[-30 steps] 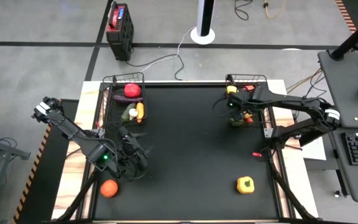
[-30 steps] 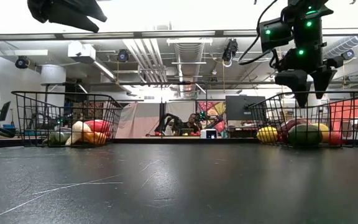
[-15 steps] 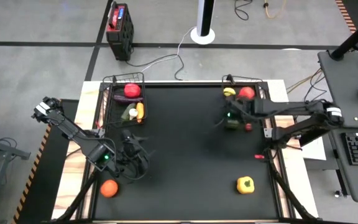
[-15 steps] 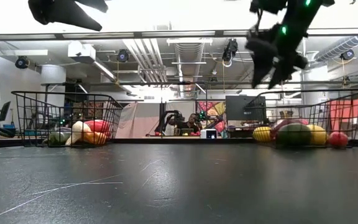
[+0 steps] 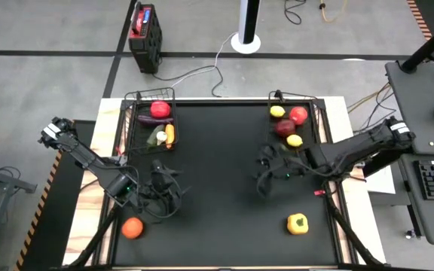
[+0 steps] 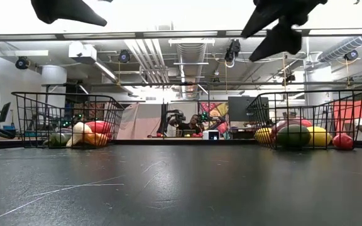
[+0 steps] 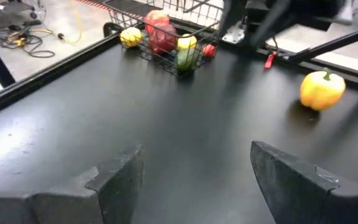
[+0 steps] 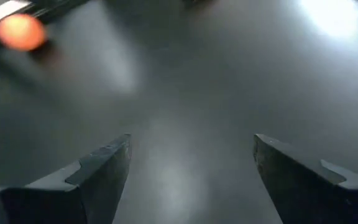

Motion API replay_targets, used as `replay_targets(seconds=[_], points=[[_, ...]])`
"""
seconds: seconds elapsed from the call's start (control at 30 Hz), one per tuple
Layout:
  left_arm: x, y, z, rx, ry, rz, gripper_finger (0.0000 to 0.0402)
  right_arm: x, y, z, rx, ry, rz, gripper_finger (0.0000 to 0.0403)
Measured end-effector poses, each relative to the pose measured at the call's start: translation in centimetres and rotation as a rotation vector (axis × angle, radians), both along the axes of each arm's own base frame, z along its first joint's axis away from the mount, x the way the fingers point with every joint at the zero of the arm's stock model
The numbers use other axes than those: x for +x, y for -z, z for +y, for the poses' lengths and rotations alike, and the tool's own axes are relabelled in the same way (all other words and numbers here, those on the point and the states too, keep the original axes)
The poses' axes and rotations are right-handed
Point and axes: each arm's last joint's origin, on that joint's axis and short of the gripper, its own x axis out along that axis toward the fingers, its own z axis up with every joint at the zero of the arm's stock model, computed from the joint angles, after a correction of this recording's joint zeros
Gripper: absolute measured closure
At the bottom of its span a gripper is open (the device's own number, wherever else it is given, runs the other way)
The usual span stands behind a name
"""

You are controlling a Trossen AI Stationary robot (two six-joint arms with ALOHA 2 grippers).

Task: Sort produce into baskets
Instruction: Put the yellow bell pepper into the left wire basket

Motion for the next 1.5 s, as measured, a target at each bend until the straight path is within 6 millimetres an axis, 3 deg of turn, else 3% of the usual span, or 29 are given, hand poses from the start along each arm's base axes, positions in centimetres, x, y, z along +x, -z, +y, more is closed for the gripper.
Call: replay_targets(seconds=[0.37,0.67,0.77,1.0,1.23,1.37,1.5], points=[[1.1,-1.4,-0.9,-0.012,0.101,-0.105,0.0128,-1.0,1.0,6.6,0.221,-0.131,0.108,0.0078],[2.2,0.0,-2.1,-0.007,0.148,-0.074,0.0128,-0.8,1.4,12.0,0.279,-0.126,0.502,0.0078],[2.3,0.4,-2.3,-0.003,0.149,-0.065,0.0128,-0.9,1.0,13.1,0.238,-0.035,0.686,0.0078],[2.5,-0.4,-2.7,-0.014,0.181,-0.074,0.0128,-1.8,-1.6,14.7,0.247,0.136,0.934,0.0078],[2.6,-0.5,-2.7,0.002,0.189,-0.07,0.0128,-5.3,-4.3,14.7,0.349,0.289,0.828,0.0057],[2.6,-0.5,-2.7,0.025,0.2,-0.062,0.0128,-7.1,-4.3,14.3,0.363,0.419,0.758,0.0044],[2.6,-0.5,-2.7,0.039,0.206,-0.057,0.0128,-7.2,-4.0,14.3,0.394,0.485,0.743,0.0042]])
